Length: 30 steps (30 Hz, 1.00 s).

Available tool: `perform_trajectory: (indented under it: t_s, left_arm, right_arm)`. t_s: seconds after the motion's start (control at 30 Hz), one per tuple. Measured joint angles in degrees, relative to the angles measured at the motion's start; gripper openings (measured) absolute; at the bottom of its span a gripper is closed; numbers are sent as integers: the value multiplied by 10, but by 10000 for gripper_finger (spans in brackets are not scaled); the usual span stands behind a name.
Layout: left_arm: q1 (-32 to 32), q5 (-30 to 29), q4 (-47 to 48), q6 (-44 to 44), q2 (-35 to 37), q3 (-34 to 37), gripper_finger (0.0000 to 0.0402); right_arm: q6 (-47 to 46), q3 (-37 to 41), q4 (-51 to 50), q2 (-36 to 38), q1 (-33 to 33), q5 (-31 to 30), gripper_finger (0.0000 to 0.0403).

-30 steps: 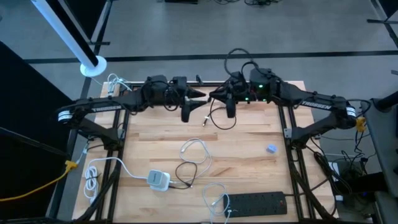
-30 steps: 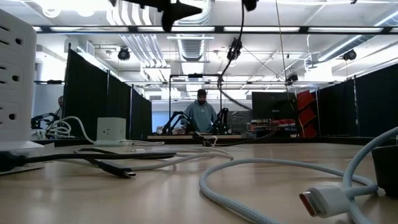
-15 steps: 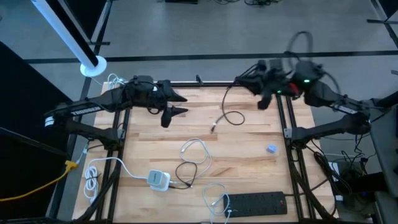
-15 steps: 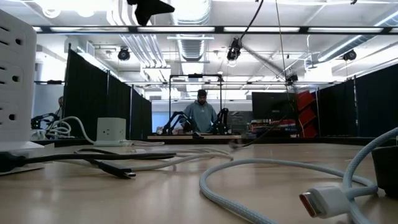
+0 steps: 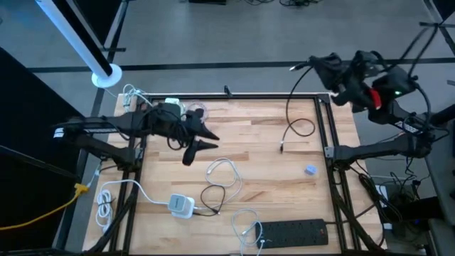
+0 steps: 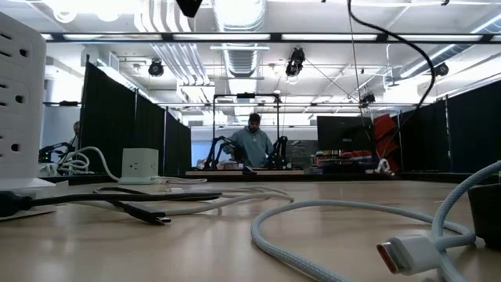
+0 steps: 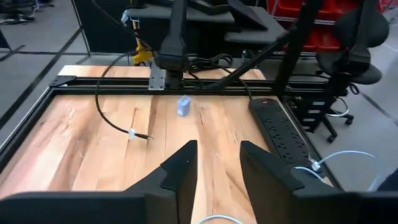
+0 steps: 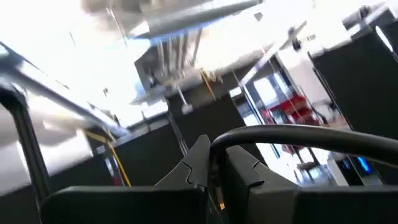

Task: Insert USB
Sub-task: Insert the black charger cable into the black outlet extension

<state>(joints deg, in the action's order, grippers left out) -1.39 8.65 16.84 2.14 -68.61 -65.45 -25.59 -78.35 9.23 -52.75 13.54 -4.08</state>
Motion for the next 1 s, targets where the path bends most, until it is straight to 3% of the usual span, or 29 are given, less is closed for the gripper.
perform_trajectory:
  t_s: [0.13, 0.3, 0.87, 1.0]
  left_arm:
    - [26, -32, -9, 1, -15, 0, 82]
    - [35, -32, -11, 15, -25, 0, 65]
    - [33, -34, -9, 27, -25, 0, 64]
    - [32, -35, -10, 29, -22, 0, 64]
  right_arm:
    - [9, -9, 61, 3, 0, -1, 6]
    - [34, -37, 62, 1, 0, -5, 6]
    - [67, -58, 52, -3, 0, -4, 6]
    - [70, -58, 43, -3, 0, 24, 6]
